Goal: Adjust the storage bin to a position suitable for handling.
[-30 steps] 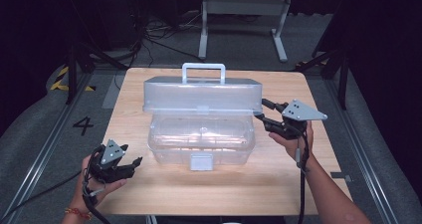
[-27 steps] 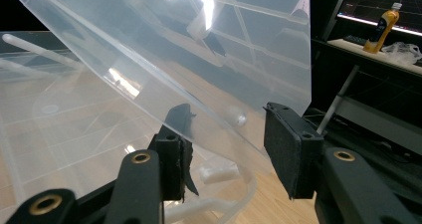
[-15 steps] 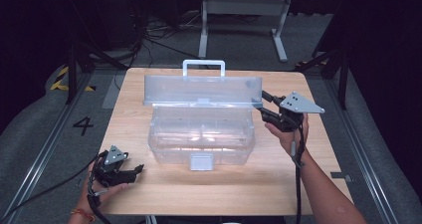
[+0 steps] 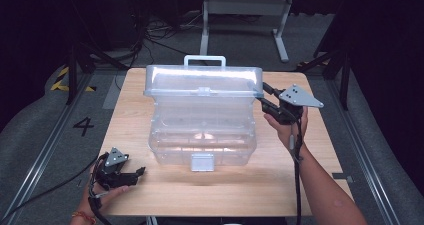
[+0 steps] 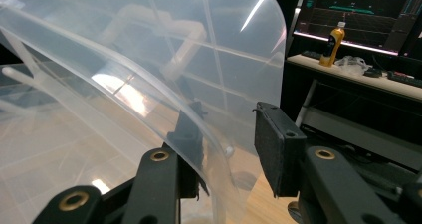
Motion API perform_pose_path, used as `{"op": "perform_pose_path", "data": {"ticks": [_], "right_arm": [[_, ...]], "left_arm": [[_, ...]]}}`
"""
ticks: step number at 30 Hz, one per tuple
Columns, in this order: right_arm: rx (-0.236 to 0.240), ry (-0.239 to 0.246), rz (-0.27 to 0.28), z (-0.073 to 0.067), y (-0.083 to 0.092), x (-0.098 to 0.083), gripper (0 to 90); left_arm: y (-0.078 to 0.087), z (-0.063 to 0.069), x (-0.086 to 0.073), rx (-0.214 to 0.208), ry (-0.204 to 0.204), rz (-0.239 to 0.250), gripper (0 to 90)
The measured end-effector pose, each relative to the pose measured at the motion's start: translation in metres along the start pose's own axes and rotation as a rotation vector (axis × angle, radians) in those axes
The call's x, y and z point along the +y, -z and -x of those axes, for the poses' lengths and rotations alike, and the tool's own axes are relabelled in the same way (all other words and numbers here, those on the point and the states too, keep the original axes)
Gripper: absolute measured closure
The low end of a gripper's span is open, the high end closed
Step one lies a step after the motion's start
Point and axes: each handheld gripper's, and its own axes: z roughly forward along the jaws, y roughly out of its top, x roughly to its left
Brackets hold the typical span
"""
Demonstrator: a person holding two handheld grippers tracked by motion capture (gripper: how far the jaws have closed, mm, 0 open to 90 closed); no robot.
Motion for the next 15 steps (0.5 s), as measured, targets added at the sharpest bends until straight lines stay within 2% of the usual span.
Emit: {"op": "perform_pose_path", "data": {"ticks": [2, 9, 15], "right_arm": [[-0.011, -0.016, 0.010, 0.001, -0.003, 0.001, 65.6], [-0.057, -0.016, 0.008, 0.003, -0.011, 0.008, 68.2], [-0.119, -0.026, 0.008, -0.002, -0.014, 0.010, 70.9]], "left_arm": [[0.000, 0.000, 0.000, -0.001, 0.001, 0.000, 22.0], [0.001, -0.001, -0.001, 0.000, -0.002, -0.001, 22.2], [0.001, -0.001, -0.001, -0.001, -0.001, -0.001, 22.3]]}}
